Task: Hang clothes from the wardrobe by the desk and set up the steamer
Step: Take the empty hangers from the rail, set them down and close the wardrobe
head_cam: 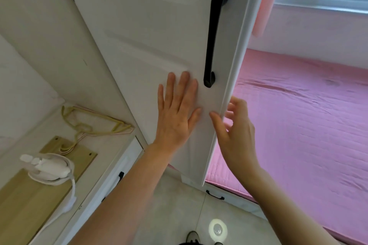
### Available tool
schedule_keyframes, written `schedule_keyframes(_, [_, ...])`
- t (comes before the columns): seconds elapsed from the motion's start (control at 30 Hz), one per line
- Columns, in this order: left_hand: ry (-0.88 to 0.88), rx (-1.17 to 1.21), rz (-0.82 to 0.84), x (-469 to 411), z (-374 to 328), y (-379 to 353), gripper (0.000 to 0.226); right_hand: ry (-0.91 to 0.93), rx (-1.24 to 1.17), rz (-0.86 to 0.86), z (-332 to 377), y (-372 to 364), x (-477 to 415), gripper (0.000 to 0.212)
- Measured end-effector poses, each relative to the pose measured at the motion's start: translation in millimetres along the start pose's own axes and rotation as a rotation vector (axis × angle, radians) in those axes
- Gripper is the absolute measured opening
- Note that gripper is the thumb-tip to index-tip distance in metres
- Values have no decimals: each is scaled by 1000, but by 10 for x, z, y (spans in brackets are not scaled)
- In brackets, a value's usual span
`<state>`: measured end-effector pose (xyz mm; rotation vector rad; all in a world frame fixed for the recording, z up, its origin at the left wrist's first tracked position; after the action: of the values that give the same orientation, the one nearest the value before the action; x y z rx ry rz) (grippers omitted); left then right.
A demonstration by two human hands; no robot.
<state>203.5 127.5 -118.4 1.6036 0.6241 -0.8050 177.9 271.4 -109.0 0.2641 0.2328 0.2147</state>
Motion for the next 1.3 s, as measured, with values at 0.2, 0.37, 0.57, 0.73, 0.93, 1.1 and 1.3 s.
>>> schedule_keyframes(0.2, [-42, -49, -24, -59, 91, -220, 64, 46, 27, -55, -62, -2, -111, 24])
schedule_keyframes(0.37, [-73, -103, -36, -154, 137, -368, 69, 60, 18, -94, -102, 63, -298, 22])
schedule_keyframes(0.57, [-58, -138, -52, -325, 166, -634, 71, 39, -23, -115, -198, 120, -619, 24])
schedule_keyframes(0.73, [-35, -195, -75, -466, 233, -863, 76, 74, 7, -155, -283, 130, -949, 30])
schedule_keyframes(0.93, [-83, -350, -87, -660, 419, -1125, 73, 86, -25, -145, -418, 62, -1474, 32])
schedule_keyframes(1.1, [-37, -458, -130, -852, 592, -1372, 74, 68, -36, -71, -555, -55, -1999, 44])
schedule_keyframes(1.3, [45, -568, -87, -1088, 844, -1581, 71, 74, -48, 33, -614, -307, -2680, 47])
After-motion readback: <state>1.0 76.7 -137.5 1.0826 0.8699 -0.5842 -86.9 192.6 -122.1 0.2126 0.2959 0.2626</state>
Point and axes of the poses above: each hand's wrist, its own x-axis away from the middle knuckle, its own y-axis out of the back of the hand, z = x × y, the point moved 6 cm from there along -x, towards the middle knuckle, and after that the axes turned 5 degrees about -y, right-handed, at the moved point
